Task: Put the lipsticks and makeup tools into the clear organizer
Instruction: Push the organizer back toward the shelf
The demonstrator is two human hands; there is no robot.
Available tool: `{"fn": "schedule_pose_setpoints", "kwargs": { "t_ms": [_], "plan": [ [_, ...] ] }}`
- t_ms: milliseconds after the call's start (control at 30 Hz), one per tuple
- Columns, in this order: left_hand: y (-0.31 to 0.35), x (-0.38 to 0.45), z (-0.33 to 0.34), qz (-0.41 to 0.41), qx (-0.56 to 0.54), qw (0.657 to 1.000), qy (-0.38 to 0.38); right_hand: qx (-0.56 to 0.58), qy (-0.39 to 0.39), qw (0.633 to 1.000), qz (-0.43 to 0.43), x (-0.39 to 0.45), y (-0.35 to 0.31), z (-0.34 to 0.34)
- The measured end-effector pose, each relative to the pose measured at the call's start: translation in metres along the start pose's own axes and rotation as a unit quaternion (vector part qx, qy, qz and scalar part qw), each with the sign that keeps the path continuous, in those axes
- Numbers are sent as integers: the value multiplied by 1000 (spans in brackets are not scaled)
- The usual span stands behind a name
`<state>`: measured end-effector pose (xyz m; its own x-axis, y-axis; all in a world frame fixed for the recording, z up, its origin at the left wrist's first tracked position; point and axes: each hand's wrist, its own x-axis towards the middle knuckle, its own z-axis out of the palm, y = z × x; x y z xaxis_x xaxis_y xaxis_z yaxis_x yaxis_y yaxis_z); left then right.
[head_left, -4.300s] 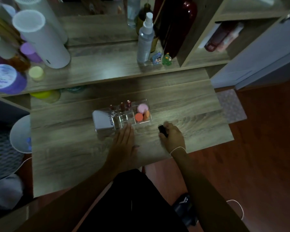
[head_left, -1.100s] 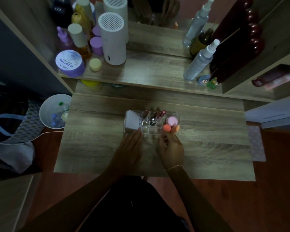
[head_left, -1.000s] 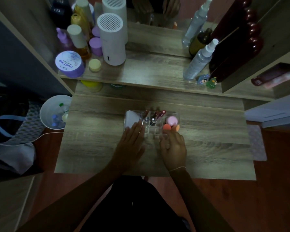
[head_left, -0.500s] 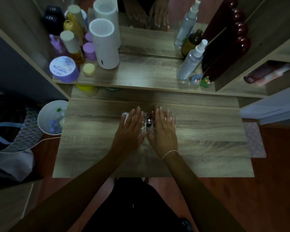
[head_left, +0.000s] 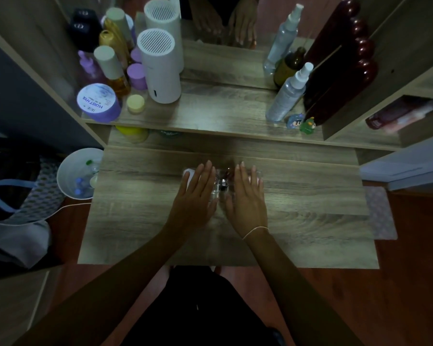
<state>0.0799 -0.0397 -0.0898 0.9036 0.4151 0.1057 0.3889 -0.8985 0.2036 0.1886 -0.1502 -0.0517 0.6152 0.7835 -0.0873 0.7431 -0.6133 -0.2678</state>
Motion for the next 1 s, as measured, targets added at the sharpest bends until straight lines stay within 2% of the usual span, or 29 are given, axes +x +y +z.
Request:
{"fn": "schedule_pose_setpoints", "kwargs": {
  "t_ms": [433, 600, 733, 867, 1000],
  "plan": [
    [0, -13, -11, -18, -34, 999, -6, 64, 59, 996, 31, -33, 34, -4],
    [-19, -36, -3, -98, -99, 990, -13, 133, 80, 982, 111, -44, 54, 12],
    [-33, -51, 5, -171, -88, 980, -54, 138, 29, 976, 166, -42, 73, 30],
    [-37, -60, 15, -179, -95, 975, -90, 89, -20, 984, 154, -39, 79, 46],
    [-30, -67, 23, -163, -97, 976, -108, 75, -38, 988, 129, -42, 74, 55]
  ]
}}
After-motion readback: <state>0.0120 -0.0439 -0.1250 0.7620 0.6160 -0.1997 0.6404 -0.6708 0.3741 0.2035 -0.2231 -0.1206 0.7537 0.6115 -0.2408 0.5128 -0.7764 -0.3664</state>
